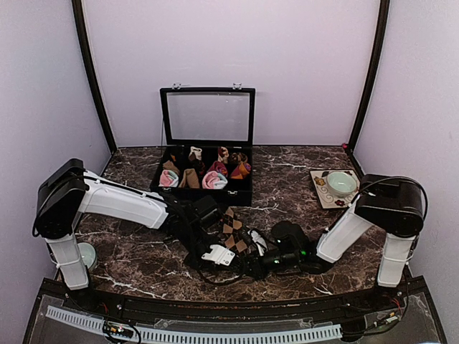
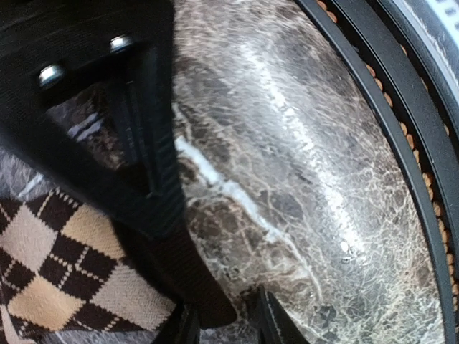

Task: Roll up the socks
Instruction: Roll the sock at the center of the board.

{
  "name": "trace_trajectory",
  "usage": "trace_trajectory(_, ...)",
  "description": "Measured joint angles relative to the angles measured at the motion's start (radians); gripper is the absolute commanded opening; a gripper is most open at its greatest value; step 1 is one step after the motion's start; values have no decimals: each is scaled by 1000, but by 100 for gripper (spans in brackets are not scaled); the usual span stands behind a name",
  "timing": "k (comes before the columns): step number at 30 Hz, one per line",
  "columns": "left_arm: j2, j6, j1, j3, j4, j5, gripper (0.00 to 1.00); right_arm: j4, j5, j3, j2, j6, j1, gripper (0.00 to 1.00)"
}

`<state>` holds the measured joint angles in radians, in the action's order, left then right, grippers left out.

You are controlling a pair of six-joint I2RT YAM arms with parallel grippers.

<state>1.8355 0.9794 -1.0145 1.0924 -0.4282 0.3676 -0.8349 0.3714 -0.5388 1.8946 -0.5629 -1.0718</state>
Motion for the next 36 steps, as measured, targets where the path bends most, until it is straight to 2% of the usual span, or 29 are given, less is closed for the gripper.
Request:
trace_trajectory(10, -18, 23, -29, -41, 76, -69, 11, 0, 16, -3, 5, -5, 6, 7)
trace_trajectory(12, -18, 23, -29, -41, 85, -77, 6, 0, 17, -3, 4, -8, 6, 11)
trace_trajectory(16, -15, 13, -29, -38, 88, -84, 0, -8, 34, 3, -7, -5, 6, 28)
trace_trajectory(17, -11, 10, -29, -33, 84, -84, 0, -6, 36, 9, -14, -4, 6, 34)
trace_trajectory(18, -5, 7, -28, -27, 82, -81, 0, -6, 40, 26, -33, 7, 6, 88)
trace_trajectory(19, 2, 3, -26, -18, 77, -74, 0, -5, 40, 31, -38, 8, 6, 98)
trace_trajectory(22, 29, 0, -11, 19, 53, -42, 0, -11, 41, 65, -90, 27, 3, 99)
trace_trajectory(24, 48, 7, -2, 48, 12, 28, 0, -24, 14, 106, -139, 48, 14, 99)
trace_trajectory(28, 117, -40, 41, 137, -82, 104, 0, -15, -76, 185, -217, 68, 14, 99)
trace_trajectory(32, 189, -84, 92, 234, -183, 181, 0, 21, -232, 291, -349, 91, -16, 99)
trace_trajectory(36, 229, -116, 117, 278, -245, 242, 0, -98, -332, 444, -483, 90, -20, 99)
